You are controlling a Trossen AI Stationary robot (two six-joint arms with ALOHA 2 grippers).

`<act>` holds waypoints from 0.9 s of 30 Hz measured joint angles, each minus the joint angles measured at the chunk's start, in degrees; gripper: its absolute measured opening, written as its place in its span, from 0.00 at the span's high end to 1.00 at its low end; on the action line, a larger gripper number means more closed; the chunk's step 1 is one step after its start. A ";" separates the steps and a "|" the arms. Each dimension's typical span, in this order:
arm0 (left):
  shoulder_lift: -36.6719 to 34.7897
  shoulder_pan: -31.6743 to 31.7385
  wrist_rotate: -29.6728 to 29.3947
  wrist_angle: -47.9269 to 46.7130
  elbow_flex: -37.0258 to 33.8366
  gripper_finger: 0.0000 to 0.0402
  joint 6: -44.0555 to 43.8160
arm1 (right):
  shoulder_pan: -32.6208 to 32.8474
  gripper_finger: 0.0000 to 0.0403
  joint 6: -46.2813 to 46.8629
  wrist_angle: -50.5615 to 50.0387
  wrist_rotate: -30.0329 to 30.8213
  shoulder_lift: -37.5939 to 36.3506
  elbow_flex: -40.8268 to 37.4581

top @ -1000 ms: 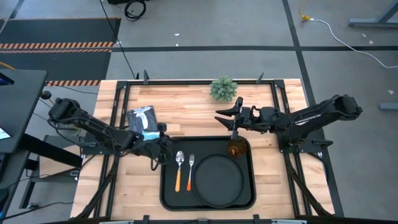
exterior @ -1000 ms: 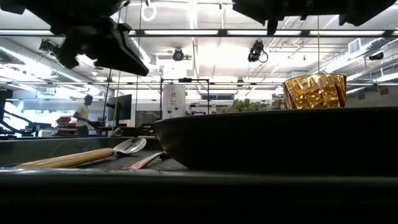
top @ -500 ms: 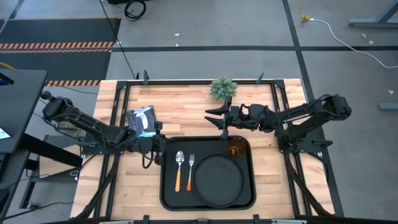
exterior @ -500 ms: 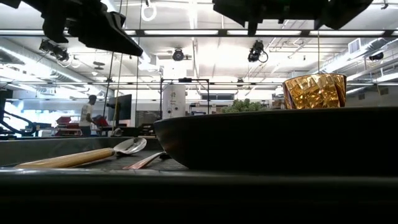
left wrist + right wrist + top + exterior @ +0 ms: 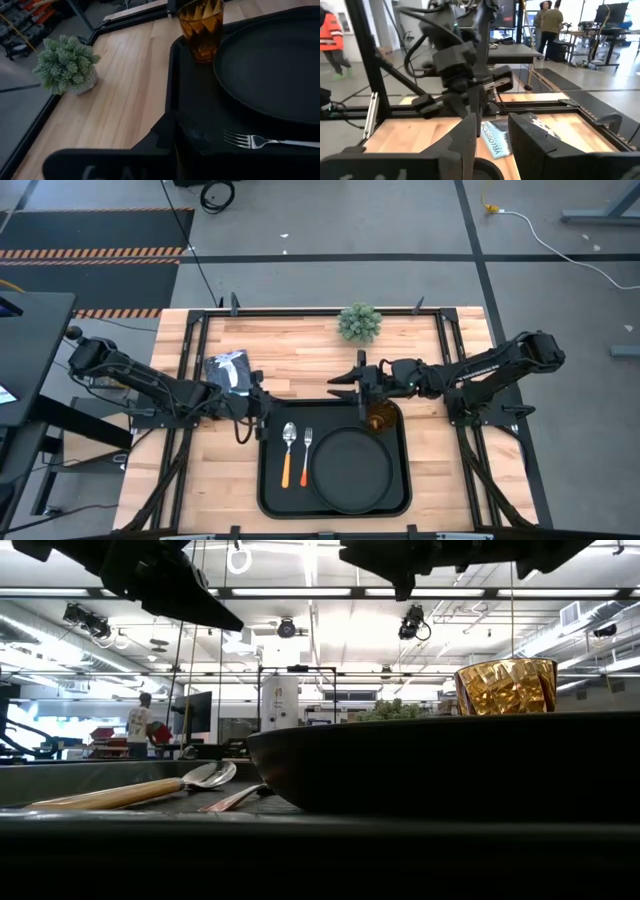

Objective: Pick and place plate/cup/fork/spoon on tray
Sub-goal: Return to home position

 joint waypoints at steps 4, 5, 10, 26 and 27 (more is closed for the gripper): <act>-0.21 -0.03 0.08 0.04 0.00 0.97 -0.92 | 1.43 0.70 -2.26 -0.94 2.28 -1.90 0.00; -0.57 -0.03 0.18 -0.15 0.00 0.97 -0.87 | 1.67 0.70 -2.65 -1.41 2.96 -2.61 0.00; -2.60 0.05 0.10 0.01 -0.02 0.97 0.01 | 2.90 0.70 -3.85 -4.77 4.90 -5.95 0.00; -10.73 4.88 3.72 -2.71 0.00 0.97 3.26 | 3.27 0.70 -4.74 -13.43 6.61 -13.54 0.02; -11.34 4.93 3.72 -3.43 0.00 0.97 3.26 | 3.33 0.70 -4.77 -14.05 6.62 -14.15 0.02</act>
